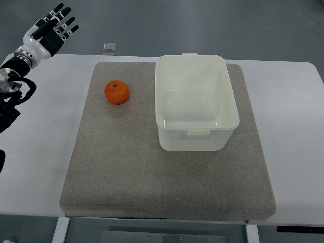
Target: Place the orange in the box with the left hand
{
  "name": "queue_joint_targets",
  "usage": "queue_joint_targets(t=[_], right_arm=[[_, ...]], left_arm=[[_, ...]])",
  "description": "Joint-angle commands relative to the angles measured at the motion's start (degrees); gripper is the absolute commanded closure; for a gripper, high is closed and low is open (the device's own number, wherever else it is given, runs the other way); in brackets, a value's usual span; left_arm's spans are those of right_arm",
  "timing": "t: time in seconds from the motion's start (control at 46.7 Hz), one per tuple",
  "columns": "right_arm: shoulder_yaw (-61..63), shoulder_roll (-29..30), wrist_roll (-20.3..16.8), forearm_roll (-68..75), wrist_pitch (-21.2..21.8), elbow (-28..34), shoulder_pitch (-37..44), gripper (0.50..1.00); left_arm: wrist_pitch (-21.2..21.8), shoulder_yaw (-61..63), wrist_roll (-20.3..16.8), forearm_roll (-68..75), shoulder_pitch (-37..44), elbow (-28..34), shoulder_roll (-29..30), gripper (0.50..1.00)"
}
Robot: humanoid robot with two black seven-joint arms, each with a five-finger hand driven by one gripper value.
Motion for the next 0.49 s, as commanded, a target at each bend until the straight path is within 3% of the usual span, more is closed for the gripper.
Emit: queue_joint_targets(t=[0.0,0.471], right_arm=[[0.0,0.0,0.0,0.0,0.0,0.0,0.0,0.574],[0.0,0.0,0.0,0.0,0.0,0.0,0.0,0.574]], left_arm=[[-0.1,0.0,0.0,0.0,0.0,0.0,0.0,0.506],[-0.6,0.7,-0.4,0.9,0.2,0.1,0.2,0.506]])
